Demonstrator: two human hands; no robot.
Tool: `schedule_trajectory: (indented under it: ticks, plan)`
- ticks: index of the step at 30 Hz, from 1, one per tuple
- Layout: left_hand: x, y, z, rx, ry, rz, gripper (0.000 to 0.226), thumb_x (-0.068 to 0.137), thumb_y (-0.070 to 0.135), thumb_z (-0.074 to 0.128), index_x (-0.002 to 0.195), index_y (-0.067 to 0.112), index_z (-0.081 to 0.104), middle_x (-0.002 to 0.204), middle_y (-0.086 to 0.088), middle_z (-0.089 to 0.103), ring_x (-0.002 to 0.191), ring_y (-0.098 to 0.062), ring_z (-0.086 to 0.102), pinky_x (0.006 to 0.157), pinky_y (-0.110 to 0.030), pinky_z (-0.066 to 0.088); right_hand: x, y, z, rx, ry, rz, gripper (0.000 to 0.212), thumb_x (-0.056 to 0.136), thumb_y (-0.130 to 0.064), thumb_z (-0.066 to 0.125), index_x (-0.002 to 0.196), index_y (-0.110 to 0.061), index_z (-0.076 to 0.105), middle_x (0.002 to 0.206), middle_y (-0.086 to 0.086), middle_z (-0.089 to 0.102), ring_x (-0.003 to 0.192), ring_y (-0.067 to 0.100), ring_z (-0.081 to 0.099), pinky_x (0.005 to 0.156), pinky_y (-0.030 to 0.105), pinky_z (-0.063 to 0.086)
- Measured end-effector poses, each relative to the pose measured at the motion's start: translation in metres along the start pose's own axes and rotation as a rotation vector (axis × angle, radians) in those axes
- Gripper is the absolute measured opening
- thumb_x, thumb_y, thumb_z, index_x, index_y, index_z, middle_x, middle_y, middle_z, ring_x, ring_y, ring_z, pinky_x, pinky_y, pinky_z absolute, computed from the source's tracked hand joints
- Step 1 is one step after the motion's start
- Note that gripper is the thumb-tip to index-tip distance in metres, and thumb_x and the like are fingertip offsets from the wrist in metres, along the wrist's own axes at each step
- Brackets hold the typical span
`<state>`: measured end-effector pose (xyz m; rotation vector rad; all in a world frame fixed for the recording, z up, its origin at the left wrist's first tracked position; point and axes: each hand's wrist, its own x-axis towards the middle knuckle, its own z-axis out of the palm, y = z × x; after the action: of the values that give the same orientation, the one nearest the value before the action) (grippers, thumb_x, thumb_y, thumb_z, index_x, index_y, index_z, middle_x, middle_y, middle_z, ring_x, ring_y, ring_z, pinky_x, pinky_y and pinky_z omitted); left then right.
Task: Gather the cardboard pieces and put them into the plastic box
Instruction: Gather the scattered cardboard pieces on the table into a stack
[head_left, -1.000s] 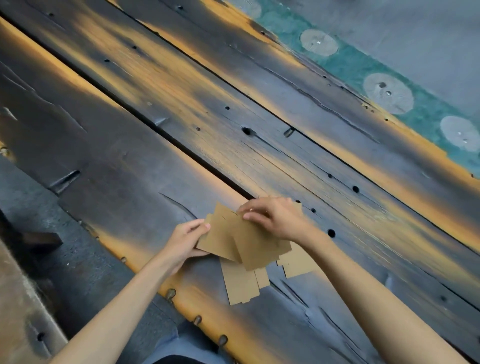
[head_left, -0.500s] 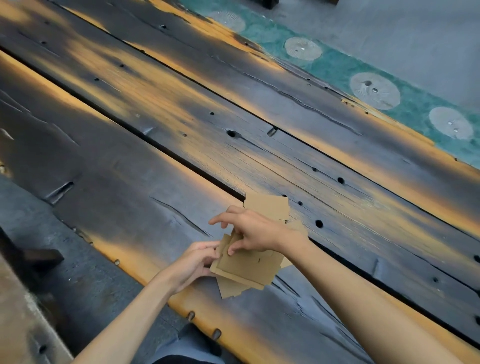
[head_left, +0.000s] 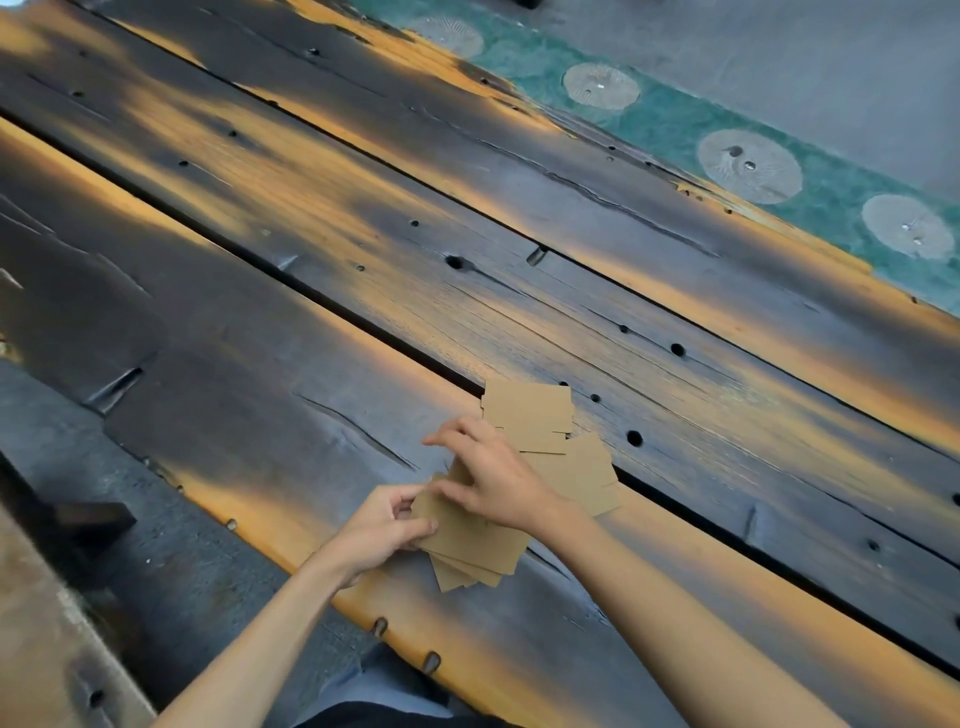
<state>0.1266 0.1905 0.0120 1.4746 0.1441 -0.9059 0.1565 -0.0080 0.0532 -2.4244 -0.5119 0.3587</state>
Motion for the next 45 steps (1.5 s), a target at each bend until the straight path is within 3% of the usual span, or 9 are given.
schedule_trajectory:
  ticks: [4,8,12,21,25,31,35,39,45]
  plan:
    - [-0.009,-0.01,-0.032,0.01,0.21,-0.036,0.039,0.089,-0.01,0.063,0.121,0.013,0.07,0.1,-0.005,0.081,0.097,-0.025,0.073,0.081,-0.033,0.058,-0.007,0.019,0.018,0.131,0.304,0.341,0.032,0.1,-0.026,0.055,0.131,-0.02,0.06,0.13,-0.003,0.059,0.124,0.014,0.053,0.104,0.036,0.046]
    - [-0.019,-0.02,-0.063,-0.041,0.346,-0.078,0.041,0.091,-0.008,0.063,0.122,0.017,0.069,0.105,-0.011,0.08,0.095,-0.027,0.072,0.087,-0.042,0.054,-0.018,0.044,0.043,-0.053,0.037,0.575,0.047,0.097,-0.027,0.056,0.142,-0.018,0.048,0.143,0.002,0.053,0.132,0.022,0.048,0.105,0.036,0.044]
    - [-0.026,-0.023,-0.082,-0.097,0.418,-0.097,0.039,0.091,-0.006,0.062,0.111,0.025,0.073,0.102,-0.005,0.08,0.092,-0.024,0.072,0.083,-0.039,0.054,-0.025,0.05,0.065,-0.129,-0.179,0.565,0.092,0.079,-0.044,0.077,0.154,-0.023,0.027,0.154,0.001,0.038,0.137,0.026,0.04,0.108,0.038,0.042]
    - [-0.029,-0.03,-0.085,-0.172,0.446,-0.113,0.038,0.091,-0.005,0.062,0.118,0.021,0.071,0.108,-0.007,0.079,0.098,-0.027,0.072,0.084,-0.038,0.057,-0.026,0.033,0.103,-0.165,-0.175,0.672,0.145,0.056,-0.059,0.091,0.159,-0.035,-0.009,0.167,-0.004,0.01,0.152,0.024,0.016,0.118,0.048,0.031]
    - [-0.032,-0.033,-0.085,-0.184,0.451,-0.125,0.038,0.092,-0.004,0.061,0.119,0.02,0.07,0.108,-0.006,0.079,0.103,-0.029,0.071,0.093,-0.044,0.054,-0.022,0.03,0.107,-0.183,-0.147,0.741,0.152,0.052,-0.059,0.093,0.159,-0.03,-0.011,0.151,0.009,0.027,0.14,0.028,0.03,0.112,0.042,0.036]
    - [-0.034,-0.034,-0.09,-0.218,0.484,-0.13,0.037,0.092,-0.004,0.06,0.116,0.022,0.071,0.108,-0.007,0.079,0.107,-0.03,0.069,0.101,-0.051,0.05,-0.021,0.043,0.094,0.087,0.032,0.942,0.101,0.067,-0.035,0.088,0.15,-0.023,0.031,0.138,0.002,0.053,0.128,0.029,0.039,0.105,0.039,0.037]
    - [-0.032,-0.03,-0.092,-0.22,0.481,-0.121,0.037,0.092,-0.005,0.06,0.114,0.022,0.071,0.104,-0.004,0.08,0.103,-0.027,0.07,0.095,-0.046,0.053,-0.031,0.045,0.068,0.394,0.096,0.946,0.027,0.079,-0.012,0.076,0.095,-0.03,0.063,0.096,-0.005,0.07,0.106,0.025,0.062,0.091,0.04,0.054]
    - [-0.026,-0.026,-0.092,-0.235,0.463,-0.107,0.033,0.091,-0.003,0.062,0.113,0.02,0.073,0.105,-0.006,0.079,0.1,-0.025,0.07,0.089,-0.04,0.054,-0.048,0.046,0.038,0.642,0.092,0.923,0.016,0.083,-0.004,0.079,0.093,-0.016,0.073,0.079,-0.001,0.068,0.07,0.015,0.068,0.075,0.034,0.059]
    - [-0.015,-0.024,-0.085,-0.274,0.406,-0.124,0.031,0.089,-0.002,0.065,0.113,0.016,0.074,0.108,-0.009,0.079,0.103,-0.029,0.069,0.085,-0.039,0.055,-0.069,0.042,-0.009,0.675,0.205,0.747,0.016,0.089,-0.011,0.076,0.103,-0.016,0.077,0.101,0.011,0.074,0.089,0.018,0.065,0.088,0.032,0.053]
